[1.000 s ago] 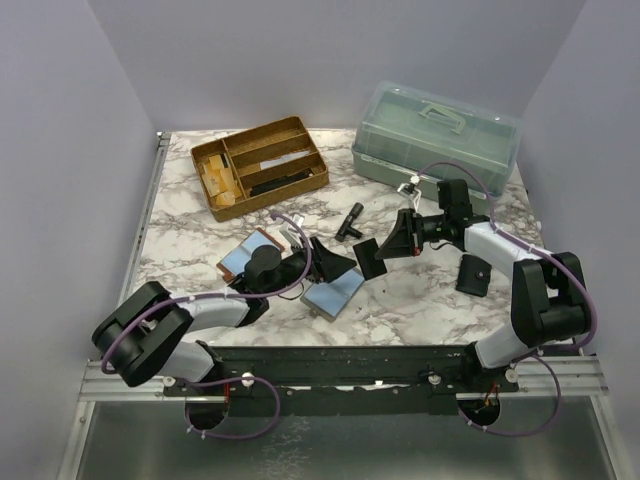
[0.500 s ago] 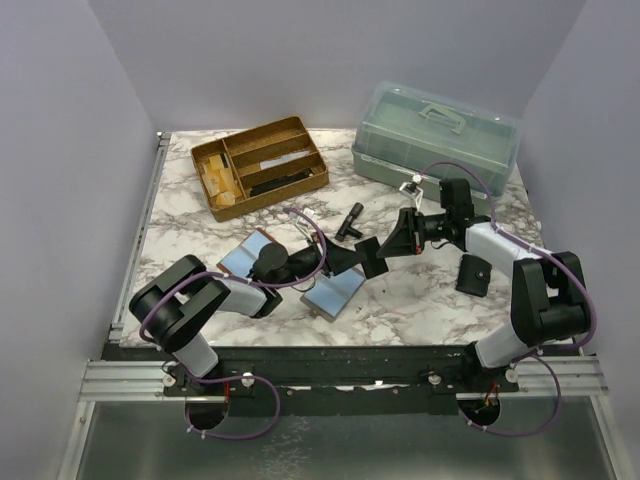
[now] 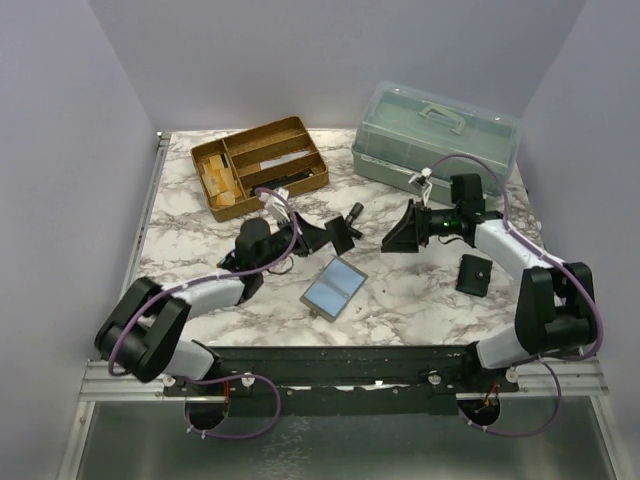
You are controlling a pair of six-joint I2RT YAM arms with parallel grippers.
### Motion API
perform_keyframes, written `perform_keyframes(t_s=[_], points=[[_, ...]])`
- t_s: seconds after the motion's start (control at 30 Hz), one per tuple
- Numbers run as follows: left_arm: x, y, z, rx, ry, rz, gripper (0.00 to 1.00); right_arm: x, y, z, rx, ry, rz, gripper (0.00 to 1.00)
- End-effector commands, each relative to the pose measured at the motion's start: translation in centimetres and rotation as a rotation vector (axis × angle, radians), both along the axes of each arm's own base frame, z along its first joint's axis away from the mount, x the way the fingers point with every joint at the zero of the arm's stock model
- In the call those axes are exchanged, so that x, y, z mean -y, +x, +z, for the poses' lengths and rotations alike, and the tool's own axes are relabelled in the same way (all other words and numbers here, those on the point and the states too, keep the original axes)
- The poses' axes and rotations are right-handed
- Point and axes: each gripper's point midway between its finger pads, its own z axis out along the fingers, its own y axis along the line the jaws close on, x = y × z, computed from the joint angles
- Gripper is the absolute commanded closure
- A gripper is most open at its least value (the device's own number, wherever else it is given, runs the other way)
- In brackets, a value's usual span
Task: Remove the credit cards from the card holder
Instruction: Place the credit card in the storage box.
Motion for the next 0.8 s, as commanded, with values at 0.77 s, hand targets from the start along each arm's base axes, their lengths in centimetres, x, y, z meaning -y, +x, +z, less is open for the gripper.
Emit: perform_keyframes(t_s=[0.77], points=[[-16.6,25.4,-2.7,0.420,1.851,-0.257,1.00,2.1,0.7,2.2,0.166,-0.043,-0.127,0.22]])
